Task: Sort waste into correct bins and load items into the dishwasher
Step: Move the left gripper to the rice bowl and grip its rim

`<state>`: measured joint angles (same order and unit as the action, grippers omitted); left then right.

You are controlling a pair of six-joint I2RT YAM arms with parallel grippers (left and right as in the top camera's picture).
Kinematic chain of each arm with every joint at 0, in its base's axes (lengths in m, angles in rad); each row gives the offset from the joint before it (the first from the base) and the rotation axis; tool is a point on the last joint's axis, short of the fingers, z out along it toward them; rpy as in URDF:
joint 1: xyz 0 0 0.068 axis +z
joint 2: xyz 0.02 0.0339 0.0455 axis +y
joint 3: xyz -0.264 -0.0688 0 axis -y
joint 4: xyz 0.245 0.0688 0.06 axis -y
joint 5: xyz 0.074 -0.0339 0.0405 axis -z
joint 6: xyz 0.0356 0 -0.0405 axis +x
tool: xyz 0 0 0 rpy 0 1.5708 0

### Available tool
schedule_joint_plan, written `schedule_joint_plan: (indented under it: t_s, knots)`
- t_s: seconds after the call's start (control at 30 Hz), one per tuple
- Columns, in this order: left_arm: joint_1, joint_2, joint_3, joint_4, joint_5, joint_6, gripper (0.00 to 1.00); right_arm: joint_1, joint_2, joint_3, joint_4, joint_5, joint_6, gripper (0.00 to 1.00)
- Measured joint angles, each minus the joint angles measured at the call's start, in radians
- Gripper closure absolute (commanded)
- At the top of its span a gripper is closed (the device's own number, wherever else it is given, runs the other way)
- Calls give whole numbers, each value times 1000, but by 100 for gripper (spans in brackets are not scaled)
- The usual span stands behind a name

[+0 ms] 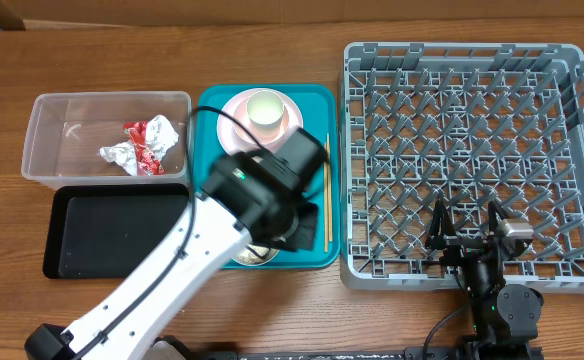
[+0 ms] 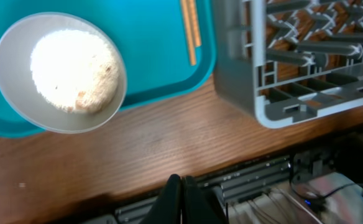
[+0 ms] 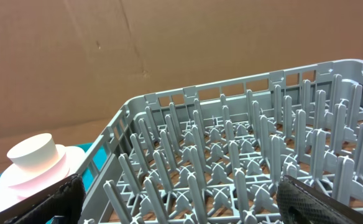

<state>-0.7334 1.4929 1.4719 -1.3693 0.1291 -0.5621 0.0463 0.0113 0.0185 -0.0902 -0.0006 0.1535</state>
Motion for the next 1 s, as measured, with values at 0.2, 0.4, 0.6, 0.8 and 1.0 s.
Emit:
schedule_joint_plan:
  t_s: [0.2, 0.4, 0.6, 0.8, 1.0]
  knots:
    - [-146, 2, 0, 61, -108, -49, 94, 0, 0, 0, 0, 0, 0, 0]
    - [-175, 14, -26, 85, -157, -75, 78, 0, 0, 0, 0, 0, 0, 0]
    - [-175, 16, -110, 153, -172, -87, 75, 0, 0, 0, 0, 0, 0, 0]
    - [-175, 17, -197, 219, -204, -90, 77, 0, 0, 0, -1, 0, 0, 0]
    - [-175, 17, -271, 259, -297, -125, 74, 0, 0, 0, 0, 0, 0, 0]
